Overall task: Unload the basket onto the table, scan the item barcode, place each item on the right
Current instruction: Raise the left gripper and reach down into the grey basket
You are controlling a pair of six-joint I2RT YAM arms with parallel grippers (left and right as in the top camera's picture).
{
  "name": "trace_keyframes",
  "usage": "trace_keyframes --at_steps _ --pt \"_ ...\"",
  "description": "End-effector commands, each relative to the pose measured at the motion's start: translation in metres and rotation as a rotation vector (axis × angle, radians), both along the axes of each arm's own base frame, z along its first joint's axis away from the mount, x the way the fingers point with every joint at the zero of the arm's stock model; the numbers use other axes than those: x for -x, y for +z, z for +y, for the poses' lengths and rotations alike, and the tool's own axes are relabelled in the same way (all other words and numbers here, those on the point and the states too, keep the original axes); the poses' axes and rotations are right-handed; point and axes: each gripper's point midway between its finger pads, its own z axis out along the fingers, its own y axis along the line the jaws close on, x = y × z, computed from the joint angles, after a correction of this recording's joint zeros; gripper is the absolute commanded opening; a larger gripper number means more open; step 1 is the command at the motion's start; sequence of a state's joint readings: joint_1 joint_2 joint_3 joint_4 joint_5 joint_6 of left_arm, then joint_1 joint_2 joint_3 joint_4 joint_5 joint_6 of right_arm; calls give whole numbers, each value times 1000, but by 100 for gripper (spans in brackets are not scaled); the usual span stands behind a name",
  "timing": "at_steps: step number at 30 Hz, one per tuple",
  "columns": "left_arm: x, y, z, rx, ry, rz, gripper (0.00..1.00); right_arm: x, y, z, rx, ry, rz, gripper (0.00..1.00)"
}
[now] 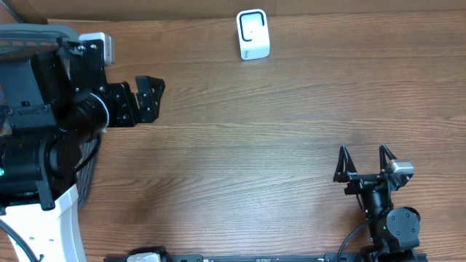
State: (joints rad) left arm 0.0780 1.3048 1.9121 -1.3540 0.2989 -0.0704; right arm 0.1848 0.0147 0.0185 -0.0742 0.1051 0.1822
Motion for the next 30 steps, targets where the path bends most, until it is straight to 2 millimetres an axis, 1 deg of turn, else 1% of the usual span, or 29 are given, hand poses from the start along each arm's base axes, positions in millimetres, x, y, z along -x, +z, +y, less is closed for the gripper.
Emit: trace_keyframes --at_steps 1,12,17,21,26,29,30 --pt "5 9 -10 16 -58 -26 100 0 -1 0 7 -1 -8 100" --pt "7 6 -10 30 -42 -4 100 0 -1 0 7 -1 -8 100" --pt "6 7 -2 28 24 1 100 0 -1 0 7 -1 -8 100" --pt "4 16 5 21 74 -26 100 0 -1 0 7 -1 -8 100" --pt "4 43 32 -26 218 -92 100 0 -1 0 7 -1 -8 100" --pt "7 58 58 -61 330 -116 100 0 -1 0 7 -1 -8 100" --pt "8 61 74 -79 392 -112 100 0 -1 0 7 -1 -8 100"
